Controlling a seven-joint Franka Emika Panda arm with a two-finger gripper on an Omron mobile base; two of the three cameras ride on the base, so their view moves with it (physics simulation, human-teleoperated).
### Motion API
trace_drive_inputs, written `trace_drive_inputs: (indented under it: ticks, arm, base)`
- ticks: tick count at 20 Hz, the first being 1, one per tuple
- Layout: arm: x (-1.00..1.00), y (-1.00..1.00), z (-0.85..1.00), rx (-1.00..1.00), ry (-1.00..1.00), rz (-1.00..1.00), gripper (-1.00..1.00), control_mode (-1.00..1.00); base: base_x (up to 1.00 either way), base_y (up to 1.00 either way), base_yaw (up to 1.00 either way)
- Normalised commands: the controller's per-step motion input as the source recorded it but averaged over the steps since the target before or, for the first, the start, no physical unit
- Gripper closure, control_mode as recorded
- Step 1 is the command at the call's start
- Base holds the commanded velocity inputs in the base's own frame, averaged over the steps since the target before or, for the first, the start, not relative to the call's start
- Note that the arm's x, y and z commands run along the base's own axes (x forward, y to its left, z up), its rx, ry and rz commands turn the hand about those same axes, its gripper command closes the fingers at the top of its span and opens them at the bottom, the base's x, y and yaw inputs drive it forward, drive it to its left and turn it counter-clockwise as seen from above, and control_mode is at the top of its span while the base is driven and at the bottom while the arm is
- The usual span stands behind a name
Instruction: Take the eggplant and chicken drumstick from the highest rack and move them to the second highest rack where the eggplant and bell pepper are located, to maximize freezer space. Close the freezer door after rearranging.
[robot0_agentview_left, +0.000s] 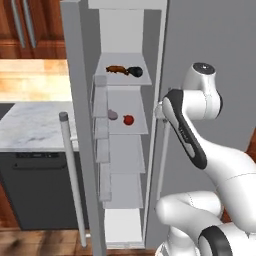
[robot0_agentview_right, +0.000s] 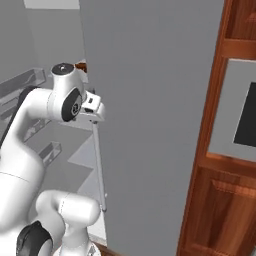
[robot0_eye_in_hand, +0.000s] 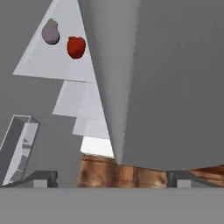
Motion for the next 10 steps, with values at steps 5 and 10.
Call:
trace_drive_inputs:
  ticks: [5,10]
  arm:
    - [0.0,0.0,0.0,0.0,0.0,0.0,-1.0,1.0]
    - [0.0,0.0,0.0,0.0,0.0,0.0,-1.0,1.0]
  base:
    - [0.45,0.16,0.28]
    - [0.61,0.0,0.44]
